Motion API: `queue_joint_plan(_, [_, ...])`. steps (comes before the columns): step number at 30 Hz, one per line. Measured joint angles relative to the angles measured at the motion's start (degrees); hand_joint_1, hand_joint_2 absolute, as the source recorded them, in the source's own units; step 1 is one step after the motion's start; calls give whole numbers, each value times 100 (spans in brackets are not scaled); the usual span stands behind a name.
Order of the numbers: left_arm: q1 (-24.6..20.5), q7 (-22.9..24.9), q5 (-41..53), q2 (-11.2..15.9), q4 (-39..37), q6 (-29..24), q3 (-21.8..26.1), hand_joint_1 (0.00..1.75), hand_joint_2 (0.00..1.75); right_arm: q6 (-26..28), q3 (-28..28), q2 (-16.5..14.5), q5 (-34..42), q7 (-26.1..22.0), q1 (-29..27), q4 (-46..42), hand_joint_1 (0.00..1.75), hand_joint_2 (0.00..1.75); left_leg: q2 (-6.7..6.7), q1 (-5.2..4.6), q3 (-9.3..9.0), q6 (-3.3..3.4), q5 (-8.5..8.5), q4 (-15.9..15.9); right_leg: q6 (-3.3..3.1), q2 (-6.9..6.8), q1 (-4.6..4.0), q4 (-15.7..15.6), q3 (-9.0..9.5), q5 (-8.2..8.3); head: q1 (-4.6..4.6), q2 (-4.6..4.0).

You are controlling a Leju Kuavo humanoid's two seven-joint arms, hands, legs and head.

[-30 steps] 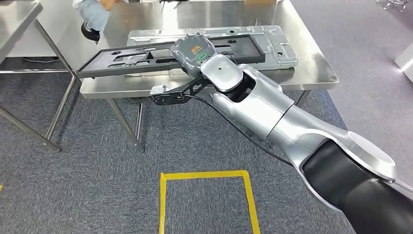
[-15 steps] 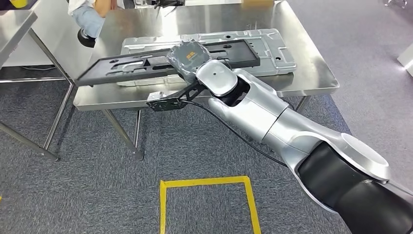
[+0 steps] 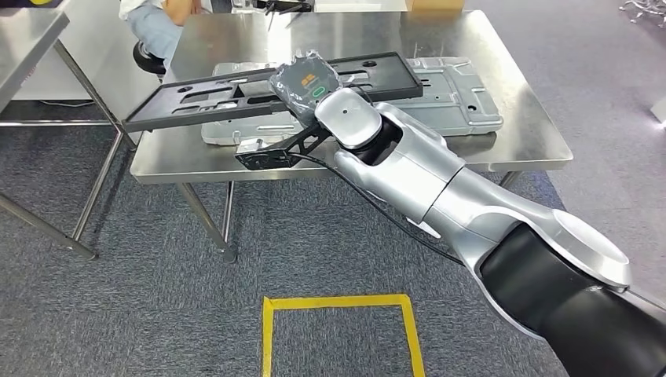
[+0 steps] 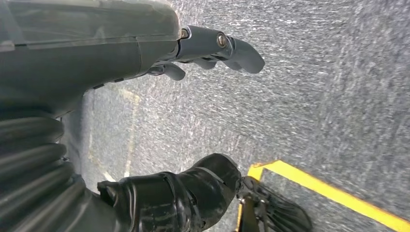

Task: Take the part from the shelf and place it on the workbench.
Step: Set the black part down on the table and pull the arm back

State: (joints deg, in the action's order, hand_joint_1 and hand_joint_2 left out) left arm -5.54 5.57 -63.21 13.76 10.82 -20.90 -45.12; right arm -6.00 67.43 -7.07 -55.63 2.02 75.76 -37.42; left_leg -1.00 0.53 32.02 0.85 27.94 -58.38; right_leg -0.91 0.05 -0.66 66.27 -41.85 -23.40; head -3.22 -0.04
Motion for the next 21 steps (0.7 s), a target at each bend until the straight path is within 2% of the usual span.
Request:
queue_joint_plan(1, [-3, 0, 0, -5, 0, 0, 0, 0, 175, 1, 1, -1, 0, 1, 18, 5, 175, 175, -9, -13, -36, -19, 42, 0, -64, 1, -28, -357, 154, 157, -10, 0])
queue_joint_plan(2, [-6, 0, 0, -9, 0, 0, 0, 0, 175, 1, 1, -1, 0, 1, 36, 11, 175, 175, -12, -9, -55, -46, 74, 3, -110, 2, -56, -582, 263, 212, -14, 0])
queue_joint_plan(4, [-12, 2, 0, -9, 0, -2, 1, 0, 175, -3, 2, 0, -1, 18, 60, 21, 175, 175, -12, -1, -80, -111, 110, 34, -147, 4, -72, -730, 353, 144, -10, 1])
queue_joint_plan(6, [-15, 0, 0, -11, 1, -9, 1, 0, 175, -13, 2, 7, -2, 79, 74, 27, 175, 175, 17, 11, -77, -166, 179, -2, -168, 4, -44, -827, 434, 119, -3, 1])
queue_joint_plan(7, [-20, -3, 0, -10, 1, -19, 1, 0, 175, -26, 2, 15, -4, 122, 92, 29, 175, 175, 33, 12, -4, -188, 266, -161, -180, 2, -21, -880, 486, 112, -9, 1])
queue_joint_plan(8, [-24, -7, 0, -8, 1, -30, 1, 0, 175, -46, 2, 25, -7, 164, 109, 31, 175, 175, 49, 17, 151, -205, 389, -445, -186, -1, -7, -913, 531, 100, -16, 0])
queue_joint_plan(10, [-26, -11, 1, 2, 0, -55, 1, 0, 175, -111, 2, 66, -11, 216, 111, 42, 175, 175, 56, 18, 587, -236, 613, -1188, -193, 1, 1, -929, 603, 49, -22, 0])
queue_joint_plan(11, [-19, -11, 1, 4, 0, -63, 0, 0, 175, -148, 2, 91, -13, 224, 86, 51, 175, 175, 57, 21, 771, -253, 619, -1441, -188, 4, 6, -926, 647, 12, -21, 0])
queue_joint_plan(12, [-7, -11, 1, 3, 0, -67, -1, 0, 175, -183, 2, 115, -13, 226, 54, 60, 175, 175, 58, 27, 873, -273, 503, -1497, -179, 11, 13, -918, 696, -31, -22, 0])
queue_joint_plan(13, [6, -10, 1, 3, 0, -71, -1, 0, 175, -212, 2, 132, -13, 231, 31, 66, 175, 175, 61, 38, 876, -294, 268, -1324, -165, 20, 22, -901, 747, -80, -21, 0])
queue_joint_plan(15, [20, -6, 0, 3, 0, -80, -2, 0, 175, -264, 2, 149, -13, 269, 31, 66, 175, 175, 74, 58, 692, -330, -280, -628, -116, 41, 35, -852, 833, -189, -22, 0])
queue_joint_plan(16, [20, 4, 0, 6, 0, -89, -1, 0, 175, -300, 2, 156, -12, 308, 55, 61, 175, 175, 75, 53, 578, -327, -439, -320, -88, 51, 32, -821, 852, -234, -31, 0])
queue_joint_plan(17, [12, 22, 0, 8, 0, -104, -1, 0, 175, -347, 2, 168, -7, 357, 79, 48, 175, 175, 77, 43, 499, -297, -475, -133, -63, 58, 25, -798, 851, -264, -36, 0])
queue_joint_plan(19, [-8, 75, 0, 12, 0, -153, 1, 0, 175, -484, 2, 233, 20, 470, 111, -10, 175, 175, 68, 24, 431, -209, -393, -25, -26, 61, 12, -776, 835, -290, -46, 0])
queue_joint_plan(21, [-18, 109, 0, 11, 0, -205, -1, 0, 175, -599, 2, 339, 54, 554, 126, -102, 175, 175, 66, 51, 382, -130, -350, 9, 28, 53, 5, -725, 815, -357, -37, 0])
